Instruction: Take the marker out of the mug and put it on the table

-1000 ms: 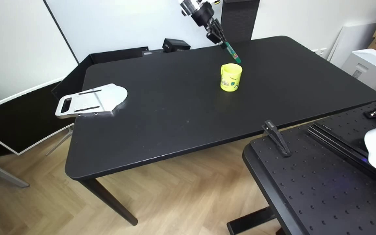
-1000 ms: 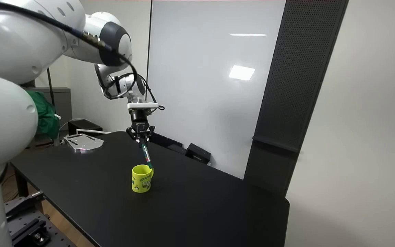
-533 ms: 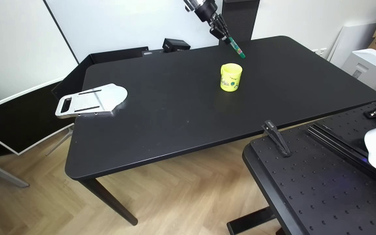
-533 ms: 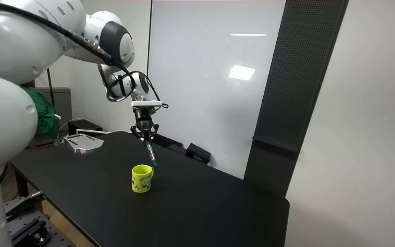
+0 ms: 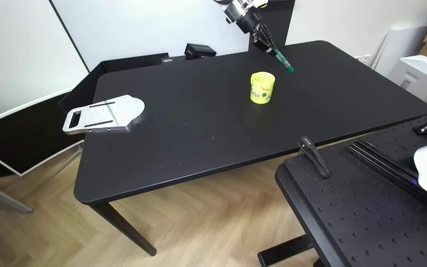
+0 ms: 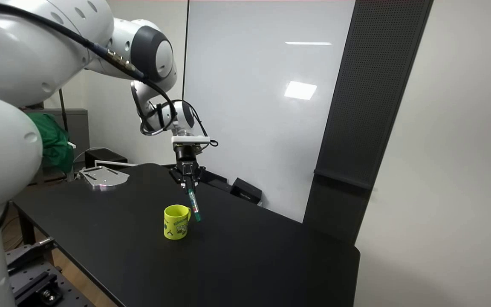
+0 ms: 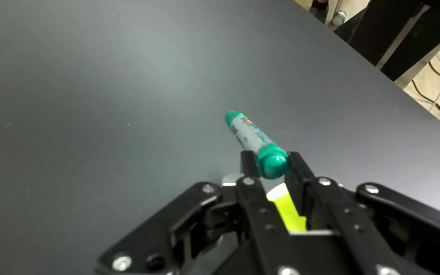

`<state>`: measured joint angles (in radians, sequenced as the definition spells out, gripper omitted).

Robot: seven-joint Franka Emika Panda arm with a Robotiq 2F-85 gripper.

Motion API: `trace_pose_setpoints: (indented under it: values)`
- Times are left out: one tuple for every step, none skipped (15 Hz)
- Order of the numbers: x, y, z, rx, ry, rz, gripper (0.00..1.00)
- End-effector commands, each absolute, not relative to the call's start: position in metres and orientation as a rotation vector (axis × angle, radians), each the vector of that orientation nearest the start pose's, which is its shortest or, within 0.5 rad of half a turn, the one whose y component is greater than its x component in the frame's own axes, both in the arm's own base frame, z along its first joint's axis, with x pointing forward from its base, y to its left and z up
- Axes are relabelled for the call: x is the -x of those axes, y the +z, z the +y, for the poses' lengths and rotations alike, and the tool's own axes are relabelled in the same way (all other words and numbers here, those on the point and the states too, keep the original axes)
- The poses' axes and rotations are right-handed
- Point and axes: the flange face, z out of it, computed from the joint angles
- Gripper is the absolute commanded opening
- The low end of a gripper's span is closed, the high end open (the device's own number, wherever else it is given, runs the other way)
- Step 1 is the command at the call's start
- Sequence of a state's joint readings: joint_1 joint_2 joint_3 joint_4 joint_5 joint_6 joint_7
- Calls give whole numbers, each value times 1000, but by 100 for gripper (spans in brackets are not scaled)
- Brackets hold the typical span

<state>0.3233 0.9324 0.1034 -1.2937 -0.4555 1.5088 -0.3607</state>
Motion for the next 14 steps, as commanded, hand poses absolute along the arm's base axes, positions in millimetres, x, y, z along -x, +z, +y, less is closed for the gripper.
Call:
trace_pose_setpoints:
  values:
    - [-608, 149, 190, 2950, 1208, -1405, 6]
    - [-603, 143, 183, 2946, 1210, -1396, 6]
    - [-598, 137, 177, 2939, 1212, -1389, 6]
    - [-593, 131, 171, 2931, 1213, -1381, 6]
    - [-587, 125, 165, 2922, 1214, -1372, 6]
    - [-582, 120, 159, 2914, 1214, -1363, 6]
    - [-575, 113, 153, 2906, 1207, -1354, 6]
    - [-569, 106, 148, 2900, 1193, -1353, 6]
    - [-564, 99, 144, 2904, 1180, -1346, 6]
    - [-557, 92, 137, 2891, 1177, -1340, 6]
    - [-551, 85, 132, 2879, 1177, -1332, 6]
    - [-545, 78, 128, 2866, 1181, -1332, 6]
    - [-539, 71, 124, 2855, 1190, -1336, 6]
    - [-534, 66, 120, 2848, 1197, -1336, 6]
